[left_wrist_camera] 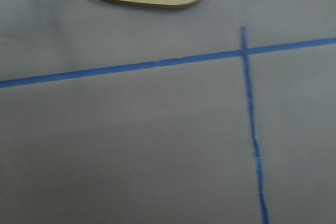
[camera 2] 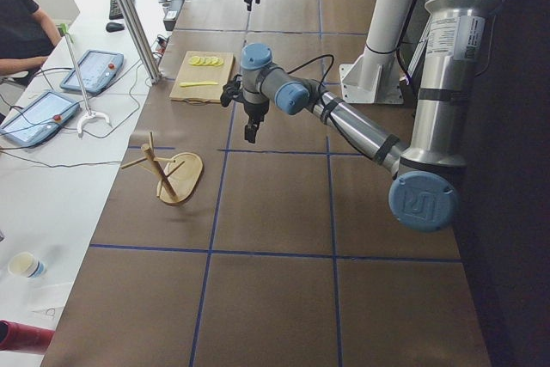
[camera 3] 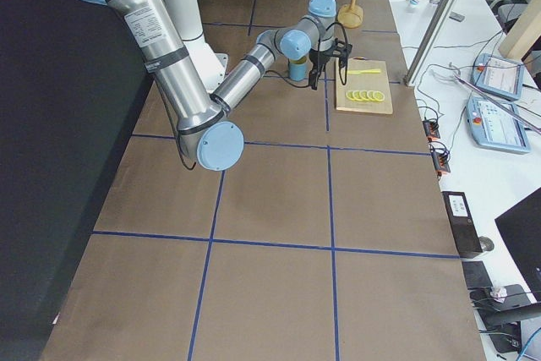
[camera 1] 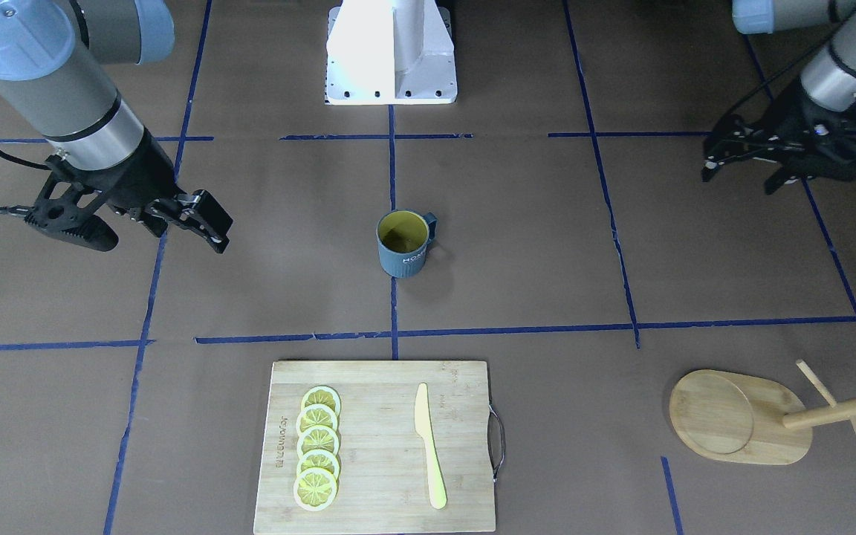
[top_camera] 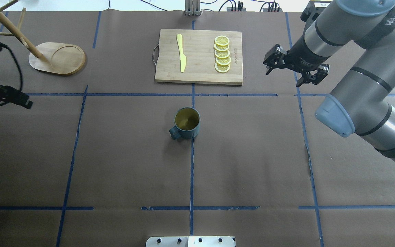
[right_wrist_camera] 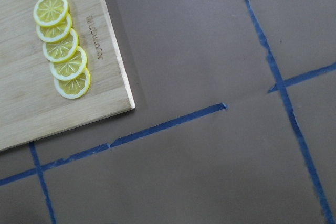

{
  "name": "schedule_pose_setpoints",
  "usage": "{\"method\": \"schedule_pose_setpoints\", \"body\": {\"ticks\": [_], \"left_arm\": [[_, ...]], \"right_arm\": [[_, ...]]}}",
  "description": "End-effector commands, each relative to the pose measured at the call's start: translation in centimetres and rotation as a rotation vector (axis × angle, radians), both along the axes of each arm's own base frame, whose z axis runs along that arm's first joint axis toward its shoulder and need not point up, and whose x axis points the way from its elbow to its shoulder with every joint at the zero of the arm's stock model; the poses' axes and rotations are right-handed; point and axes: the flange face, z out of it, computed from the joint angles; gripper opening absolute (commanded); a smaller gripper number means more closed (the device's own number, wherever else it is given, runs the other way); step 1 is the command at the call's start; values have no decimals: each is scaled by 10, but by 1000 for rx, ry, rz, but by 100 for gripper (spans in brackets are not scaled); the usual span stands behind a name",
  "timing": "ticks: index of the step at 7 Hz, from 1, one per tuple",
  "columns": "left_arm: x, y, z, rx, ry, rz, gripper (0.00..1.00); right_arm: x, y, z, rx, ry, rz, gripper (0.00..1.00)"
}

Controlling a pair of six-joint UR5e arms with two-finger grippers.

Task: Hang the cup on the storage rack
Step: 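Open the right gripper and withdraw it while the left arm reaches toward the mug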

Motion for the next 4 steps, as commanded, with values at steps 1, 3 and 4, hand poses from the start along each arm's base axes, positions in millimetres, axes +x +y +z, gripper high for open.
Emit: {"method": "schedule_pose_setpoints", "body": {"ticks": [1, 3, 4], "left_arm": [[93, -12, -80, 173, 79, 77, 100], [166, 20, -98, 336, 262, 165, 100], [198, 17, -98, 383, 329, 188, 100]], "right_arm": [[53, -17, 41, 98, 28, -96, 100], [116, -31, 99, 211, 85, -198, 100], [141, -35, 128, 254, 117, -249, 100]]}}
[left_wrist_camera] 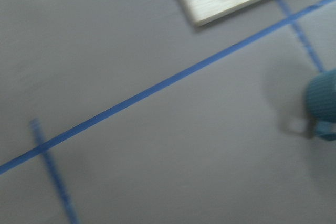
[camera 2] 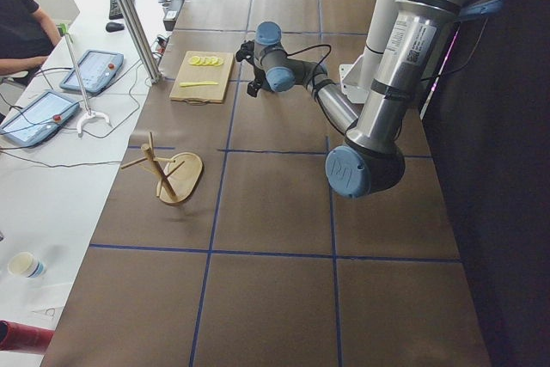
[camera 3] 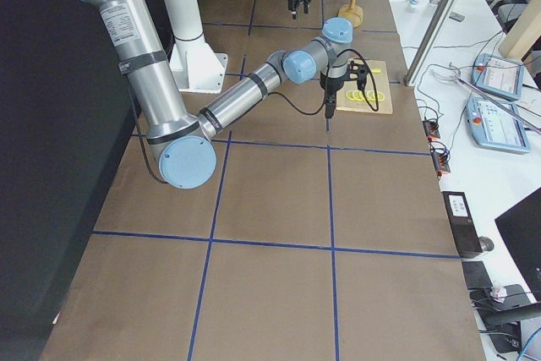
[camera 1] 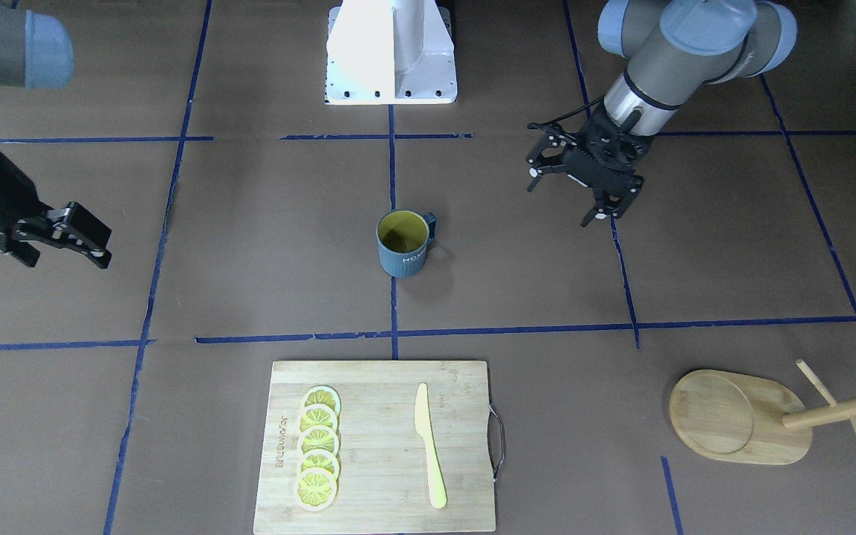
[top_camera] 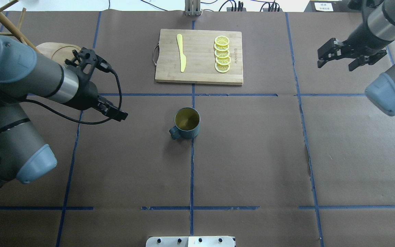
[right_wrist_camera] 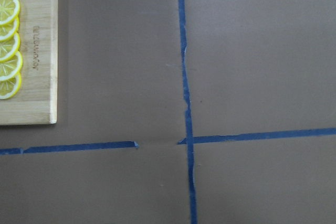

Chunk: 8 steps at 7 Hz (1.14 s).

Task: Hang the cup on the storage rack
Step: 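Grasp the blue mug's rim with the left gripper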

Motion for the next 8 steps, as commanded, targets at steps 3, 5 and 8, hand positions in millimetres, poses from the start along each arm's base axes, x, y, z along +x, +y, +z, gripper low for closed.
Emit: {"method": "schedule_pose_setpoints", "body": {"ticks": [3, 5, 8], "left_arm": [[112, 41, -11, 146, 163, 108, 100], [155, 58, -16, 235, 118, 35, 100], [179, 42, 0, 239, 61, 4, 94]], "right_arm": [[151, -5, 141, 135, 60, -176, 100], [193, -1, 193, 157, 86, -228, 100], [209, 6, 210, 147, 90, -224, 100]]}}
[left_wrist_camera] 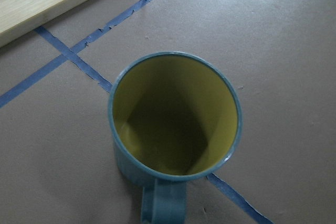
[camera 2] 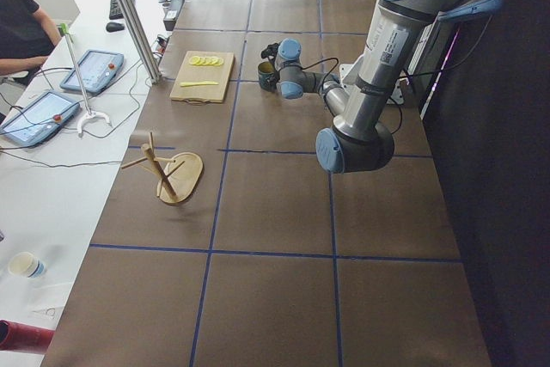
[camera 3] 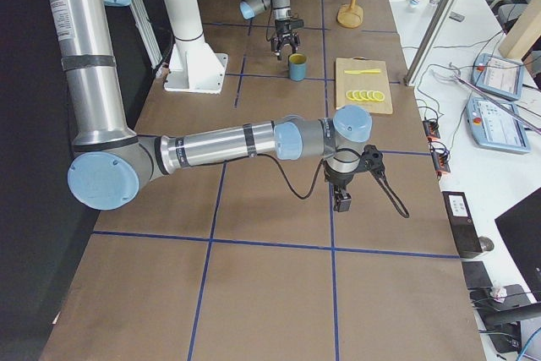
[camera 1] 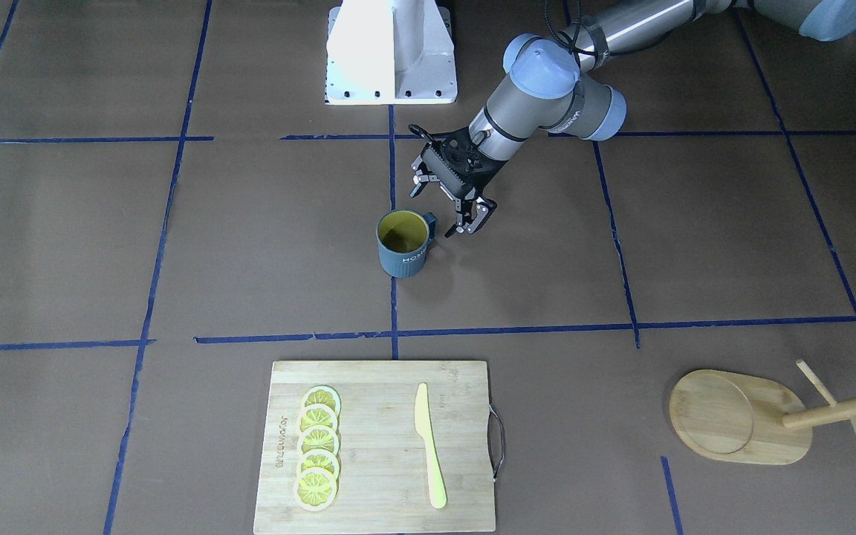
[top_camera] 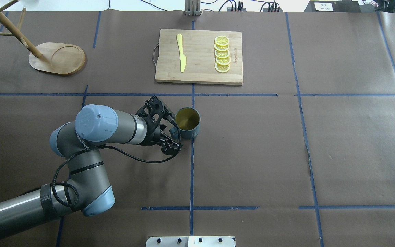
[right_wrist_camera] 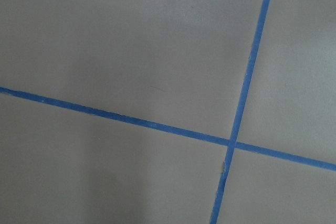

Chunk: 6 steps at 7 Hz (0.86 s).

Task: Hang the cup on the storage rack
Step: 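Grasp the blue mug's rim with the left gripper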

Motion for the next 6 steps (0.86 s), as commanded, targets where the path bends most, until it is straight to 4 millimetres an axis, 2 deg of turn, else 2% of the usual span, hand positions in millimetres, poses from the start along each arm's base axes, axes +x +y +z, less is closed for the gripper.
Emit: {"method": "schedule_pose_setpoints", "body": {"ticks": [1, 2, 3, 4, 5, 6], "left_arm": [[11, -9, 7, 4, -23, -35, 88], [11, -9, 6, 4, -21, -36, 71], [11, -9, 5, -5, -16, -39, 36], [9, -8, 3, -7, -10, -39, 7], [8, -7, 1, -9, -6, -38, 0], [4, -4, -11, -41, 23, -46, 0]], "right_arm": [[4, 1, 3, -2, 3, 1, 100], [4, 1, 3, -3, 3, 2, 100], [4, 1, 3, -4, 3, 3, 100], [3, 0, 3, -7, 3, 8, 100], [3, 0, 2, -9, 3, 10, 100], [4, 1, 3, -8, 4, 9, 100]]}}
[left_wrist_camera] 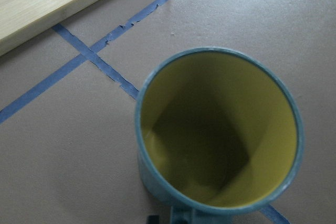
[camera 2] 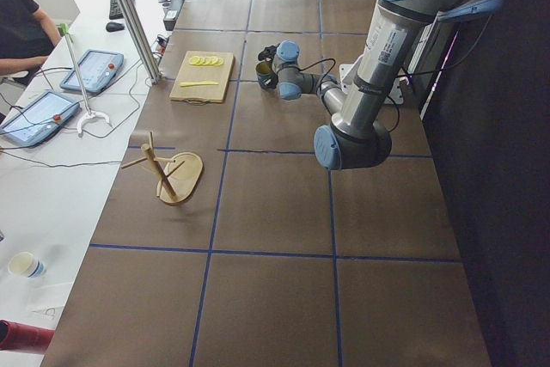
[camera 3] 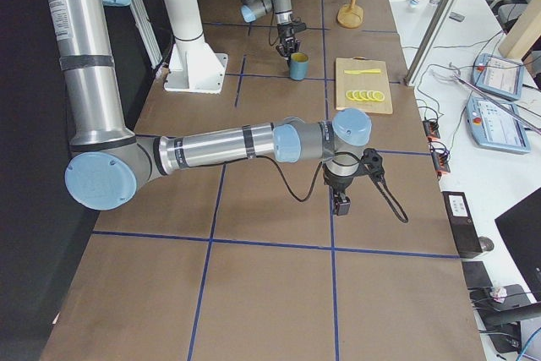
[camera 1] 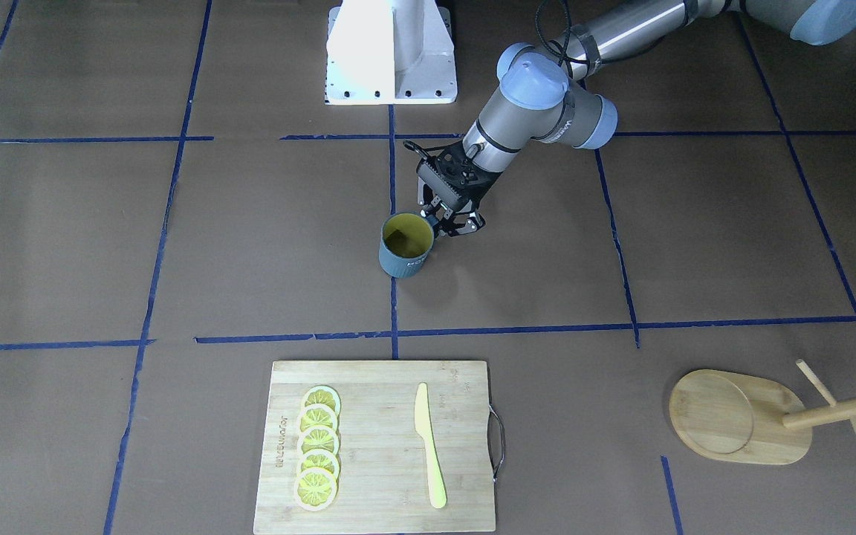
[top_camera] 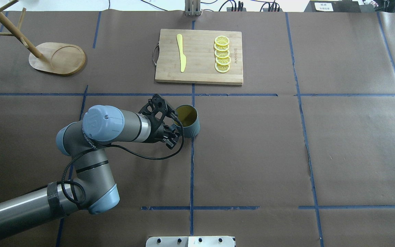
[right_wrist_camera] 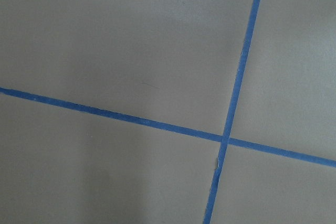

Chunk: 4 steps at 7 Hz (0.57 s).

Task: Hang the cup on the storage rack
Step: 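Grasp the blue mug's rim with the left gripper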

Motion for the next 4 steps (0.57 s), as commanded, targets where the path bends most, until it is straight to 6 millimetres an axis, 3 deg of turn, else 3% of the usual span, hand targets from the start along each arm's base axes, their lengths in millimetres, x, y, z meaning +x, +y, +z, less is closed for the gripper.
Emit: {"method": "schedule_pose_setpoints", "body": {"ticks": [1, 4], "left_arm": [[-17, 1, -23, -103, 66, -18, 0], [-129, -99, -27, -350, 159, -122, 0]], "right_arm": [[0, 0, 0, 3, -3, -3, 100], [5, 6, 7, -12, 0, 12, 100]]}}
